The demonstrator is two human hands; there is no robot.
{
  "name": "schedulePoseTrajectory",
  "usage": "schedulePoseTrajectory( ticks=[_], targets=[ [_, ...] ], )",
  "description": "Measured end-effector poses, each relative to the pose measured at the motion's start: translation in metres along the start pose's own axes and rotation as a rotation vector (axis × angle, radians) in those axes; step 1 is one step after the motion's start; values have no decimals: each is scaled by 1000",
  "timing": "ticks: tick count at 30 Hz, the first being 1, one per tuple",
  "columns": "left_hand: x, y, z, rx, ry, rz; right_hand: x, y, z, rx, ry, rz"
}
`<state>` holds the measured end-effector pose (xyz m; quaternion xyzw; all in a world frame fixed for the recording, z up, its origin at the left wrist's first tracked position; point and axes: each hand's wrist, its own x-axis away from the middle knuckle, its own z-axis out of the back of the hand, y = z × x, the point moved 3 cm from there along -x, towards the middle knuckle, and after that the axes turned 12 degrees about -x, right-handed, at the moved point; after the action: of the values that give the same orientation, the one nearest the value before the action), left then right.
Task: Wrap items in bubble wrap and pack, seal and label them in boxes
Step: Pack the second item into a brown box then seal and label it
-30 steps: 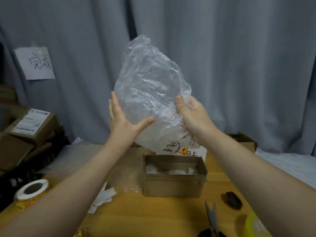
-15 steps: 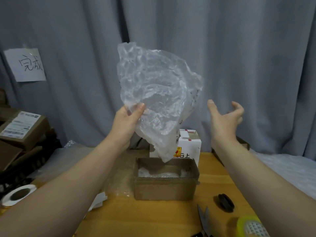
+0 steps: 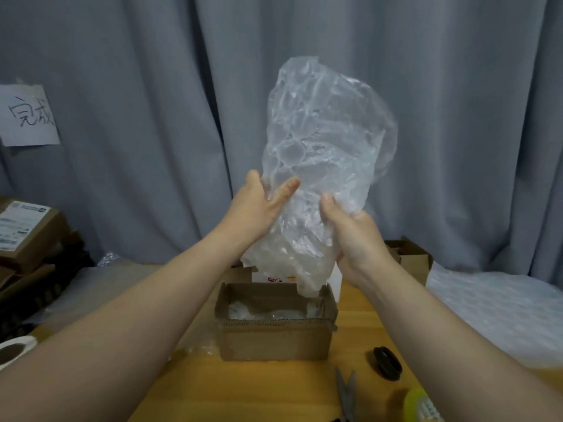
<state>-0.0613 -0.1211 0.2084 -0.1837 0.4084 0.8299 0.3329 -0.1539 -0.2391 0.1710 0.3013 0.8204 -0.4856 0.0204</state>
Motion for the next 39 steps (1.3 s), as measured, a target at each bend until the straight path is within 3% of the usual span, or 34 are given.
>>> schedulePoseTrajectory(
  ticks=[3, 6, 7, 9, 12, 14, 16, 18, 22, 24, 27, 31, 33, 34, 36, 39],
  targets=[
    [-2, -17, -14, -10, -108, 144, -1, 8, 9, 140, 117, -24],
    [0, -27, -7, -276, 40, 144, -8, 3, 26, 347, 229, 82],
    [2, -26, -2, -347, 132, 32, -9, -1, 29, 426, 206, 107],
    [7, -16, 8, -452, 228, -367, -11, -4, 27, 661, 54, 63],
    [10, -2, 6, -815, 113, -939, -8, -3, 13, 1115, -307, -58],
    [9, -1, 6, -1027, 12, -1068, -3, -6, 0, 1285, -477, -35],
    [7, -6, 8, -1100, -81, -1036, -4, -12, -8, 1289, -531, 3],
    [3, -17, 10, -1045, -191, -897, -7, -17, -9, 1305, -513, 41],
    [-4, -41, 20, -756, -323, -573, -14, -23, 6, 1433, -464, 138],
    [-4, -54, 30, -596, -360, -422, -15, -20, 17, 1475, -495, 89],
    [2, -63, 41, -473, -362, -394, -19, -19, 30, 1293, -404, 50],
    [12, -55, 36, -495, -302, -419, -16, -15, 31, 1522, -187, 395],
    [16, -49, 30, -436, -266, -444, 1, -9, 11, 1390, -290, 521],
    [17, -47, 28, -384, -269, -458, 8, -3, 1, 1357, -383, 508],
    [20, -42, 26, -282, -301, -498, 11, 17, -6, 1525, -496, 442],
    [19, -40, 27, -431, -314, -510, -6, 35, 9, 1626, -467, 273]
  ],
)
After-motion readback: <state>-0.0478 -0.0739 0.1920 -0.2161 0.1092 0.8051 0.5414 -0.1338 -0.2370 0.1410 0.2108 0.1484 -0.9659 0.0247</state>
